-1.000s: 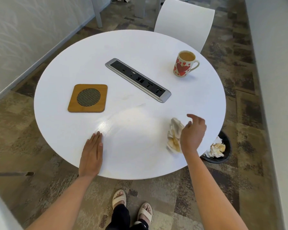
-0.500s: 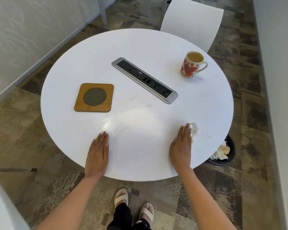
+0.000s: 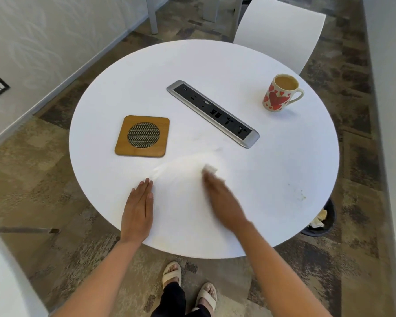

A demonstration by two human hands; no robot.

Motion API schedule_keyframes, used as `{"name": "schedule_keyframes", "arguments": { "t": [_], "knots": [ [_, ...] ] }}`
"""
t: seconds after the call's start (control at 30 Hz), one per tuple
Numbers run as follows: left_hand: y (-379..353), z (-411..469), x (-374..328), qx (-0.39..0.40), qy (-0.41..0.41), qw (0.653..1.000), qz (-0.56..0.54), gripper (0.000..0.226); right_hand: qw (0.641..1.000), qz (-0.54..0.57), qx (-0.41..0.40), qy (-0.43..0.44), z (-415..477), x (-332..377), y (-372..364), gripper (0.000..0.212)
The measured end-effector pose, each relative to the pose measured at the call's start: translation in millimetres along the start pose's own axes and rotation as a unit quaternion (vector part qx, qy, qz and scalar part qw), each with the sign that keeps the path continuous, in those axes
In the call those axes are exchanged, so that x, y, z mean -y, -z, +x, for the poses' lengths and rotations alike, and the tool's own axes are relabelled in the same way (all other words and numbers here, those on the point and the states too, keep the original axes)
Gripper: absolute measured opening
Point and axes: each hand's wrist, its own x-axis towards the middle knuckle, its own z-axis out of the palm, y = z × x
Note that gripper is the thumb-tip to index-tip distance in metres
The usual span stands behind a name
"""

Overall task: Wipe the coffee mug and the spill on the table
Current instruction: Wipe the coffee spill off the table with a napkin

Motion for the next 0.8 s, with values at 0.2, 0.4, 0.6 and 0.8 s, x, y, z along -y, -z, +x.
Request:
{"name": "schedule_keyframes", "arguments": {
  "t": [0.2, 0.4, 0.6, 0.8],
  "knots": [
    [4.8, 15.1, 10.7, 0.006, -0.003, 1.0, 0.009, 0.05, 0.981, -0.043, -0.079, -0.174, 64.4, -16.1, 6.0, 0.063],
    [4.6, 18.3, 9.7, -0.003, -0.01, 1.0, 0.012, 0.049, 0.999, -0.009, 0.047, -0.012, 61.3, 30.8, -22.3, 0.046],
    [6.7, 18.9, 4.8, -0.003, -0.017, 1.0, 0.025, 0.048, 0.987, -0.02, 0.118, 0.11, 36.6, 40.0, -38.7, 0.049],
    [8.2, 22.2, 3.4, 0.01, -0.042, 0.998, 0.037, 0.052, 0.995, 0.072, 0.034, -0.06, 58.1, 5.3, -6.8, 0.043]
  ]
}}
